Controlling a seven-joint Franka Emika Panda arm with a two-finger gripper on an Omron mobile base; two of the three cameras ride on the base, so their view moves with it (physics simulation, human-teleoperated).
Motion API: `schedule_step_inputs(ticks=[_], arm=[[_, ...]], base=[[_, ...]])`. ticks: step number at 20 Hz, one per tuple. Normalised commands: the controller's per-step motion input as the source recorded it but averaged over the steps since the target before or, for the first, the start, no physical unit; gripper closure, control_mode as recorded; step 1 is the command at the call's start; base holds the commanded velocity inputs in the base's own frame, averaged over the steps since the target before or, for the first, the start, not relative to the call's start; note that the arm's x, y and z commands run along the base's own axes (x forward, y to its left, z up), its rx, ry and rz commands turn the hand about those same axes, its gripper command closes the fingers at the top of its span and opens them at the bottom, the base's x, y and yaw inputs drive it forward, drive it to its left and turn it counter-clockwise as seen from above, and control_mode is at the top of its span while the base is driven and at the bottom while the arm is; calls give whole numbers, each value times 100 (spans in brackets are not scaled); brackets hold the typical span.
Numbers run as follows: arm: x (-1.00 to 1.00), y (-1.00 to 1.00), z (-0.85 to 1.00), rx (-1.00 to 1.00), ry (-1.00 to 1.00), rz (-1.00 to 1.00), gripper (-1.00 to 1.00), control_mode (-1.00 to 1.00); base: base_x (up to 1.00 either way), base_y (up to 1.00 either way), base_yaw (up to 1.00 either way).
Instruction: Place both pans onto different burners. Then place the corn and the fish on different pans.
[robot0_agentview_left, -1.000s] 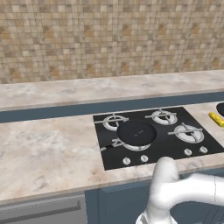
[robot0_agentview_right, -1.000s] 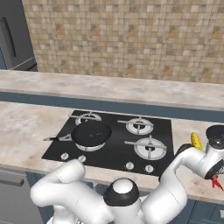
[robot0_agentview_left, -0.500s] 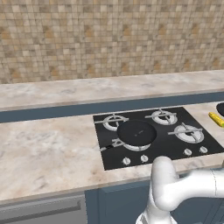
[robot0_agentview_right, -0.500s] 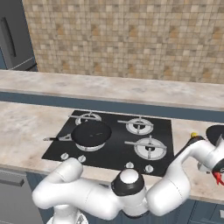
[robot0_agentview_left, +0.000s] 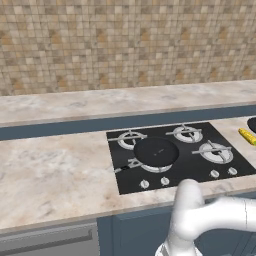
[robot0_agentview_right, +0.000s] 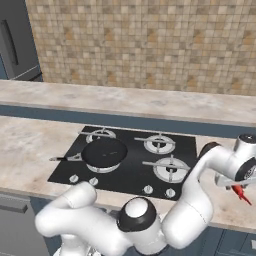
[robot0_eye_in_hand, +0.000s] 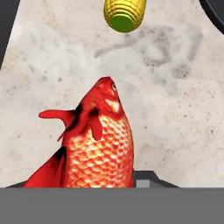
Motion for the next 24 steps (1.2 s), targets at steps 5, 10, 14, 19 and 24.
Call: schedule_step_inputs(ticks=[5,10,14,19,24], arm=[[-26,100,28,-25,-10,0,100,-100],[-1,100,42,-11,-6,0,100,-100],[1,76,63,0,-4,0,100,-100],[2,46,70,4,-5,0,100,-100],[0,68,48,3,-3,0,100,-100]], base=[[0,0,0],[0,0,0],[0,0,0],[0,0,0],[0,0,0]])
